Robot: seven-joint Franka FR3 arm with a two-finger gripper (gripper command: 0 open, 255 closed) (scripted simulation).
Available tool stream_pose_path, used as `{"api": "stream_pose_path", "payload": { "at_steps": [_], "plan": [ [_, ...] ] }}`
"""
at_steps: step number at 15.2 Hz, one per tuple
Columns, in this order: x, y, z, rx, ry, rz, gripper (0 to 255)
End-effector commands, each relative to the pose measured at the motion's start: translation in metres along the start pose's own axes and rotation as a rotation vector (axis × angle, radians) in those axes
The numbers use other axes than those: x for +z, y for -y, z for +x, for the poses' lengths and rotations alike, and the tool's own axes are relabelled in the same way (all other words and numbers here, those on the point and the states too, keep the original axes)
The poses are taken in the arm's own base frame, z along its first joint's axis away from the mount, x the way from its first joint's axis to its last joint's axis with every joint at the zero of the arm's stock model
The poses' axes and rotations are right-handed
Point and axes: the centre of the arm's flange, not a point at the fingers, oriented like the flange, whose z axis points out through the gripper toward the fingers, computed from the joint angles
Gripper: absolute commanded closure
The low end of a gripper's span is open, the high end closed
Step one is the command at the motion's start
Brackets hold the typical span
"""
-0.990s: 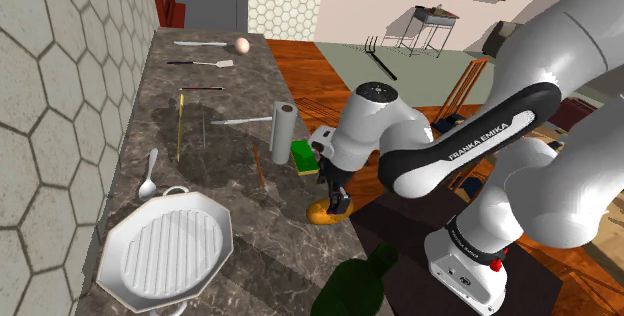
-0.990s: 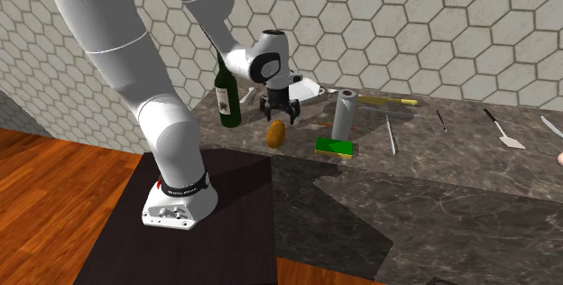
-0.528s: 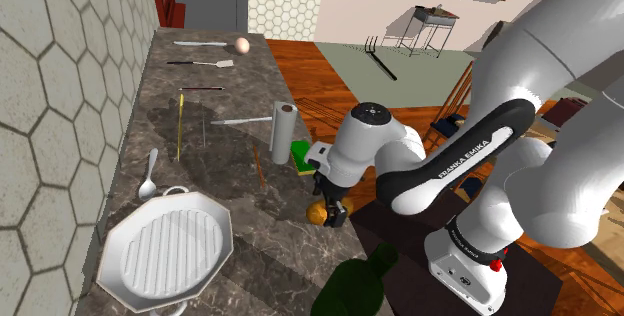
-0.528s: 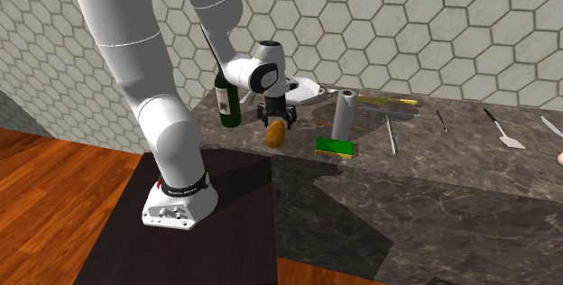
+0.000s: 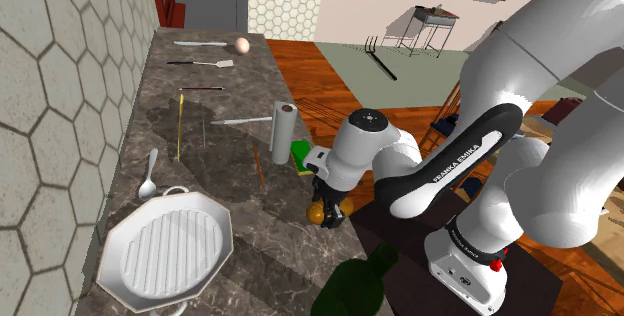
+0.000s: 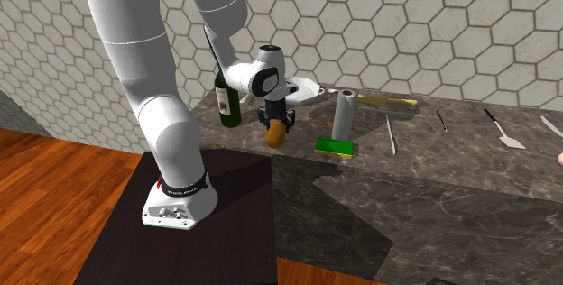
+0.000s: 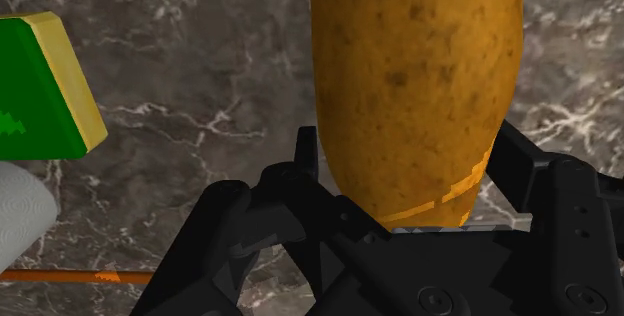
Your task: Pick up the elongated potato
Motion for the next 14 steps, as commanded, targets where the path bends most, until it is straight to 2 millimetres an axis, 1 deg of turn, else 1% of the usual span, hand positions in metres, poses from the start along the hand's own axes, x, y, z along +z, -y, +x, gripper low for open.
{"api": "stream_pose_path", "payload": {
  "at_steps": [1, 5, 14],
  "plan": [
    [0.0, 0.0, 0.0, 0.0, 0.0, 0.0, 255],
    [0.0, 0.0, 0.0, 0.0, 0.0, 0.0, 255],
    [-0.047, -0.002, 0.002, 0.0, 0.0, 0.0, 255]
  ]
}}
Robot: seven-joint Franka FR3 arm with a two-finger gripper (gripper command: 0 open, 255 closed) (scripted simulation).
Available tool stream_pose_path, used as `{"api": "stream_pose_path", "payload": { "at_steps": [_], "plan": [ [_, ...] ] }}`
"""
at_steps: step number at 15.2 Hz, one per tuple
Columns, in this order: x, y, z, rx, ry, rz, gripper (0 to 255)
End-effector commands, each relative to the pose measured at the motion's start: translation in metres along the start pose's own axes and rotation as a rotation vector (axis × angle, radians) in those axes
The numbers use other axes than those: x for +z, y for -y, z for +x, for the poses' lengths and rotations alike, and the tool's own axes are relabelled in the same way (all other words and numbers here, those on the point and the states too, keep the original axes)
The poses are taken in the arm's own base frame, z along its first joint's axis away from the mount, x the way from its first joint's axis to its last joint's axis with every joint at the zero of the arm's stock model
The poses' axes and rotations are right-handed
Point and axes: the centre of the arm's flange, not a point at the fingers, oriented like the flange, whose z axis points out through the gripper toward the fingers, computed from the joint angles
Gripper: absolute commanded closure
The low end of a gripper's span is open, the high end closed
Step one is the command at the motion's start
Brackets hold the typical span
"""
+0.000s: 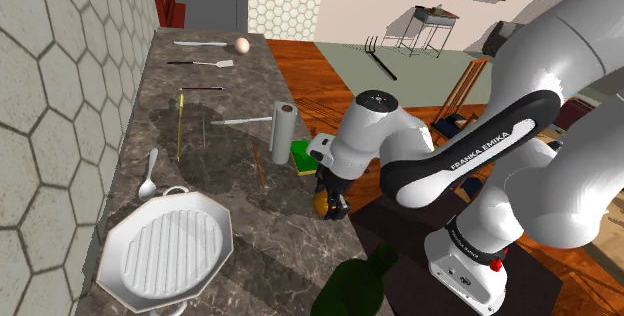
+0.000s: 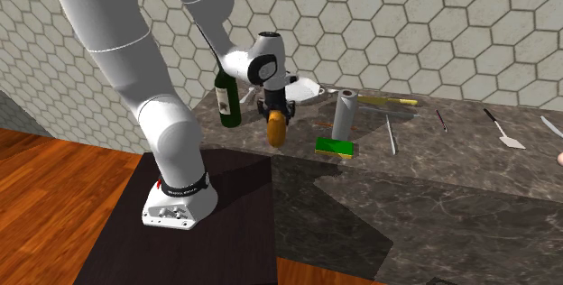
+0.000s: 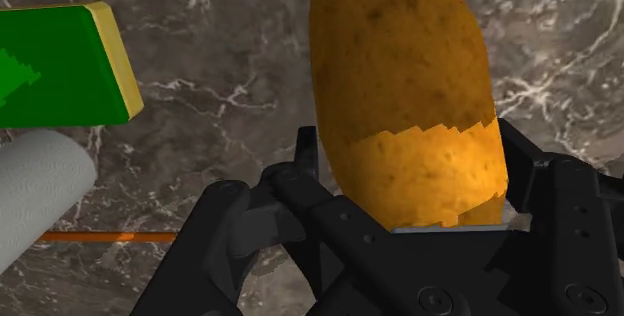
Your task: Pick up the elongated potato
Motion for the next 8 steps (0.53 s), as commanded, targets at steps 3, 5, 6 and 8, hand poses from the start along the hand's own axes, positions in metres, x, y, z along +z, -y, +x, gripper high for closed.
{"api": "stream_pose_path", "payload": {
  "at_steps": [3, 5, 6, 8],
  "plan": [
    [-0.021, -0.002, 0.002, 0.0, 0.0, 0.001, 255],
    [-0.032, -0.002, 0.002, 0.0, 0.0, 0.001, 255],
    [-0.037, -0.002, 0.002, 0.0, 0.0, 0.001, 255],
    [-0.038, -0.003, 0.002, 0.0, 0.0, 0.001, 255]
  ]
}}
